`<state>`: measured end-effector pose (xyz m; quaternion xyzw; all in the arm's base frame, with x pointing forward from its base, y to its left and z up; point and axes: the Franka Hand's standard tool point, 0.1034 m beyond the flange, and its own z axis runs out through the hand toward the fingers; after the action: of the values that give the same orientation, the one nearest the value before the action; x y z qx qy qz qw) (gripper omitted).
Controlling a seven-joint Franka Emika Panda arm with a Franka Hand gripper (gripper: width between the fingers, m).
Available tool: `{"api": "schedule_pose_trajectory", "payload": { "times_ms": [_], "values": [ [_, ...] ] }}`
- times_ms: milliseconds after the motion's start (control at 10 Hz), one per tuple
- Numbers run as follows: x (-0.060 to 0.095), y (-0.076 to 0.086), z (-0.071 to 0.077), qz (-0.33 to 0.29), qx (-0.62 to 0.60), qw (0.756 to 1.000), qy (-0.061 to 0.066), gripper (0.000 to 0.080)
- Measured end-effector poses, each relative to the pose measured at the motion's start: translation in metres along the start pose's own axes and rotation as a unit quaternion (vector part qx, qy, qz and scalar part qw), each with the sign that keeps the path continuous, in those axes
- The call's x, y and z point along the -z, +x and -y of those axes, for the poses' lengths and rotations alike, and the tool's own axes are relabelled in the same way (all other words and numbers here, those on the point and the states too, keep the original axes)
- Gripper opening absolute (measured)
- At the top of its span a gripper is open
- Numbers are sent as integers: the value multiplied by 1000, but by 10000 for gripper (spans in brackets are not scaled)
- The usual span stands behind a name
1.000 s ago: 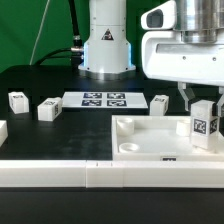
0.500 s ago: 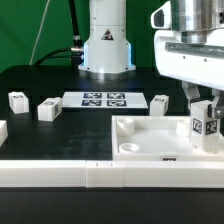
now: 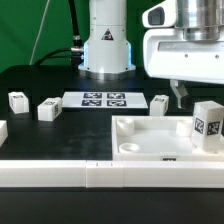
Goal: Assemble one leg
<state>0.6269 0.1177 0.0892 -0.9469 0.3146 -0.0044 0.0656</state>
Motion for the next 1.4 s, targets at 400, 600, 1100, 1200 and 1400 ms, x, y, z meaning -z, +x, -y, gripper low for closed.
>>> {"api": "schedule_pose_trajectory", "payload": {
  "times_ms": [400, 600, 1100, 1200, 1400],
  "values": [
    [-8, -1, -2, -3, 239, 971, -23, 649],
    [-11, -1, -5, -2, 307, 951, -29, 649],
    [-11, -1, -6, 1, 368, 929, -28, 373],
    [-11, -1, -6, 1, 358, 933, -28, 290],
    [-12, 1, -9, -5, 295, 955, -18, 290]
  ]
}}
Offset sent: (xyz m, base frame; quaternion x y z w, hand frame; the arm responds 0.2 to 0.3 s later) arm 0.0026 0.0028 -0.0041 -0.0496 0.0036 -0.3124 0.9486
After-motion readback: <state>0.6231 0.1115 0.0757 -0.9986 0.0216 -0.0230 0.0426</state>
